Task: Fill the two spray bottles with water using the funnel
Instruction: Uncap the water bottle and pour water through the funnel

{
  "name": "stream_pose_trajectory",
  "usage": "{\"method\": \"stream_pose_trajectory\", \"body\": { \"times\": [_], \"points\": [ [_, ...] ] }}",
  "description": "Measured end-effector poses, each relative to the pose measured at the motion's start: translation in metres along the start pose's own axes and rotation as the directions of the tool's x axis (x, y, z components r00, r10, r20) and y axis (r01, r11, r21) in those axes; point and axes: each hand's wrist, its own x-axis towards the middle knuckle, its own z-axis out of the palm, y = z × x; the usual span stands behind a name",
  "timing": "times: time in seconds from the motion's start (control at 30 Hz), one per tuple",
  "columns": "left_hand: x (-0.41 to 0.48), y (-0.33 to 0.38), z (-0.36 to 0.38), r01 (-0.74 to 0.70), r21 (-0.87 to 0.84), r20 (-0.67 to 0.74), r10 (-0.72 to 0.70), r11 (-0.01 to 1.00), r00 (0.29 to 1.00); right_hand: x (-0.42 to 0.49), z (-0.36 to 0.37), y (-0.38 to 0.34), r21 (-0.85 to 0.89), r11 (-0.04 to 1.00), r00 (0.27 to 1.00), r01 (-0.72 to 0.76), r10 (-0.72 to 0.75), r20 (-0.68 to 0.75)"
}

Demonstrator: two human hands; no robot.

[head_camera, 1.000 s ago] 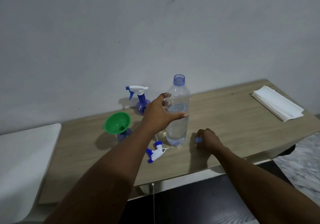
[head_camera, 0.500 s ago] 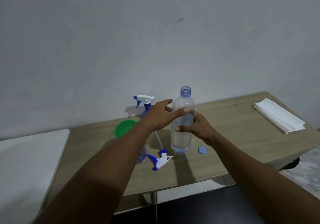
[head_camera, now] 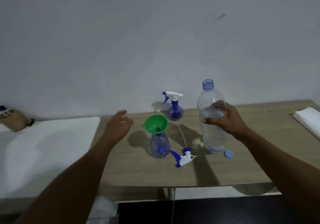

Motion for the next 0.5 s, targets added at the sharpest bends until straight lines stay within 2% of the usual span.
{"method": "stream_pose_trajectory", "body": {
  "times": [0.1, 0.17, 0.27, 0.37, 0.5],
  "points": [
    [-0.020, -0.044, 0.034, 0.074, 0.052, 0.273, -0.086, 0.996, 0.958, 0.005, -0.004, -0.011, -0.094, 0.994, 0.995, 0.052, -0.043, 0.086],
    [-0.028, -0.057, 0.062, 0.040, 0.039, 0.347, -0.052, 0.998, 0.936, 0.008, -0.001, -0.014, -0.196, 0.978, 0.989, 0.070, -0.042, 0.141],
    [-0.041, -0.046, 0.090, -0.039, -0.017, 0.395, 0.043, 0.999, 0.918, 0.009, 0.002, -0.019, -0.319, 0.943, 0.981, 0.096, -0.034, 0.193],
    [-0.043, -0.036, 0.107, -0.115, -0.076, 0.355, 0.135, 0.990, 0.925, 0.007, 0.004, -0.027, -0.391, 0.911, 0.969, 0.131, -0.034, 0.245],
    [-0.037, -0.041, 0.116, -0.108, -0.090, 0.316, 0.132, 0.990, 0.940, 0.010, 0.004, -0.042, -0.515, 0.837, 0.941, 0.187, -0.002, 0.339]
  ]
}}
